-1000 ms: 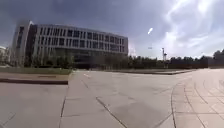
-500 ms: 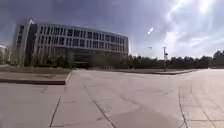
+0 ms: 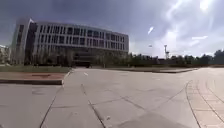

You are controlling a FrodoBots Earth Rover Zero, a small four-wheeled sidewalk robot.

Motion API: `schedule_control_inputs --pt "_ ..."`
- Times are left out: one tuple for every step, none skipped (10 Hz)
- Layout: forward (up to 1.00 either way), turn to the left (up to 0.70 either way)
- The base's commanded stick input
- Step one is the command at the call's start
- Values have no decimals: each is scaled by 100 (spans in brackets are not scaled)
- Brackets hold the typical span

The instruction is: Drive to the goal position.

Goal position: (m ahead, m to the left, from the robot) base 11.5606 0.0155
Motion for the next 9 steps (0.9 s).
schedule_control_inputs --pt "50 0" --pt "50 4" --pt "50 40" --pt "50 44" --pt "50 5" --pt "50 0" --pt "50 0" --pt "50 0" --pt "50 0"
